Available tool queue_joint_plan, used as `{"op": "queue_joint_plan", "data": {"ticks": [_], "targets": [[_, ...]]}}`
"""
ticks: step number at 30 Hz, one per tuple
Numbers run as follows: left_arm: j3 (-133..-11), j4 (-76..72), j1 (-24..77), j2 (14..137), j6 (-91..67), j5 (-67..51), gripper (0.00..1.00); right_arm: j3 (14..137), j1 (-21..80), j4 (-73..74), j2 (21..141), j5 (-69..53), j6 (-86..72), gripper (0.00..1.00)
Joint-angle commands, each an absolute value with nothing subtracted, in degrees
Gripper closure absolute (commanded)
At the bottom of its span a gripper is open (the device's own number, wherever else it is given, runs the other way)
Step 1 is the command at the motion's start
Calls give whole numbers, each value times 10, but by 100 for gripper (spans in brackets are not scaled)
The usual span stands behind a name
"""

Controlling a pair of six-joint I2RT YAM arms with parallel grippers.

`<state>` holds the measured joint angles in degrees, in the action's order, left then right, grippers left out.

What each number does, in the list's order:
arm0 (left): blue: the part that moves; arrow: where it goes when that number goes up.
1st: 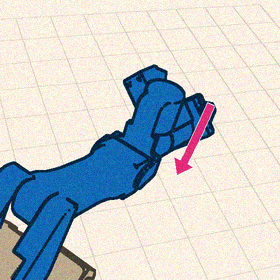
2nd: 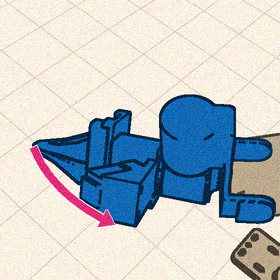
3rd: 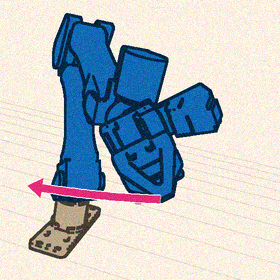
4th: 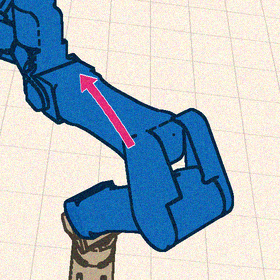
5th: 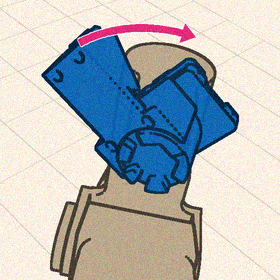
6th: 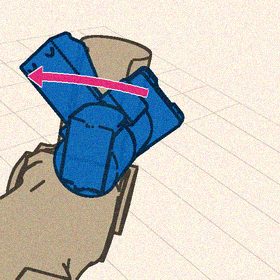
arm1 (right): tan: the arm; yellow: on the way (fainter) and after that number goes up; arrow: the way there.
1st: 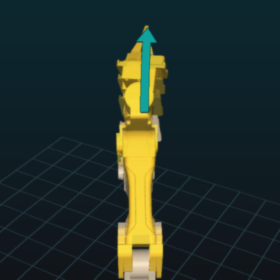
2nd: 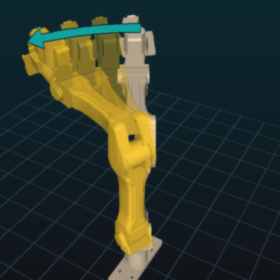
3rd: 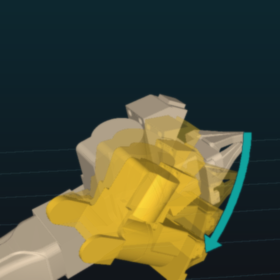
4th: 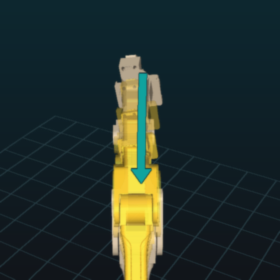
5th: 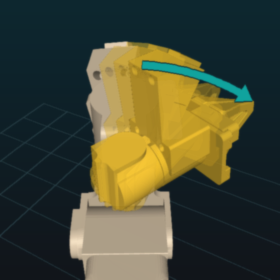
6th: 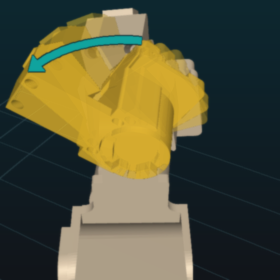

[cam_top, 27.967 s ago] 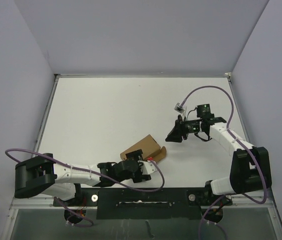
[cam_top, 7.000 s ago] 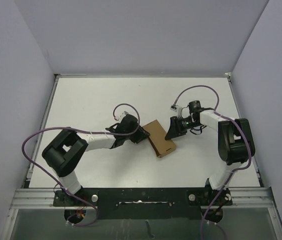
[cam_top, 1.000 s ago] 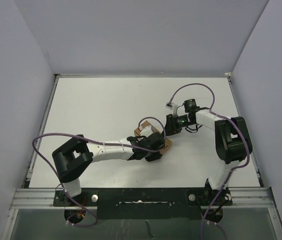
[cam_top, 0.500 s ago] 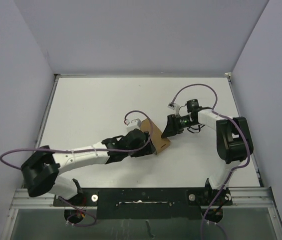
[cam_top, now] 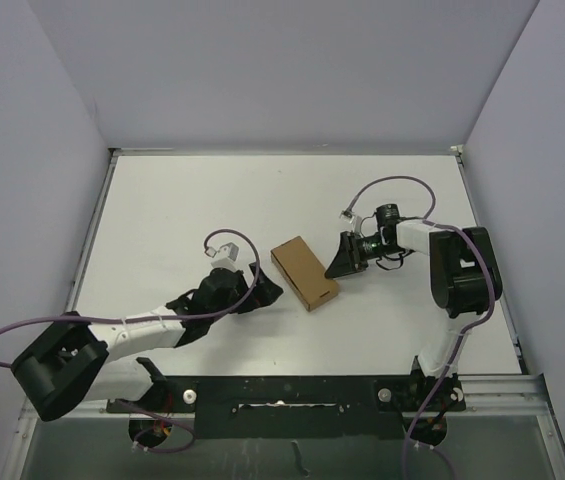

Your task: Fold the paper box

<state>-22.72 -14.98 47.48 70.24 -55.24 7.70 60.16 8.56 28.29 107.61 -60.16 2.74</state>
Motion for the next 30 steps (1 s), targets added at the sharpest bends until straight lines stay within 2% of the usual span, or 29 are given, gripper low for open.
{"op": "queue_joint_plan", "data": {"ticks": [1, 5, 9, 17, 22, 25, 27, 28, 30], "targets": [[-243, -333, 461, 748, -575, 34, 2, 603, 60, 279, 1098, -619, 19, 74], [-246, -403, 454, 795, -593, 19, 2, 608, 43, 293, 1116, -606, 29, 77], [-248, -405, 448, 794, -593, 21, 4, 608, 22, 299, 1122, -603, 33, 79], [-257, -347, 429, 776, -590, 21, 50, 615, 4, 316, 1119, -554, 53, 82], [-283, -357, 422, 828, -576, -7, 59, 627, -1, 331, 1090, -490, 89, 82], [-305, -357, 418, 857, -563, -34, 61, 634, -23, 337, 1047, -455, 117, 81], [-317, -356, 416, 871, -553, -49, 62, 631, -51, 332, 1007, -470, 128, 78], [-322, -355, 416, 878, -548, -54, 62, 626, -64, 328, 988, -508, 130, 74], [-328, -355, 416, 889, -540, -65, 62, 618, -80, 328, 965, -579, 127, 59]]}}
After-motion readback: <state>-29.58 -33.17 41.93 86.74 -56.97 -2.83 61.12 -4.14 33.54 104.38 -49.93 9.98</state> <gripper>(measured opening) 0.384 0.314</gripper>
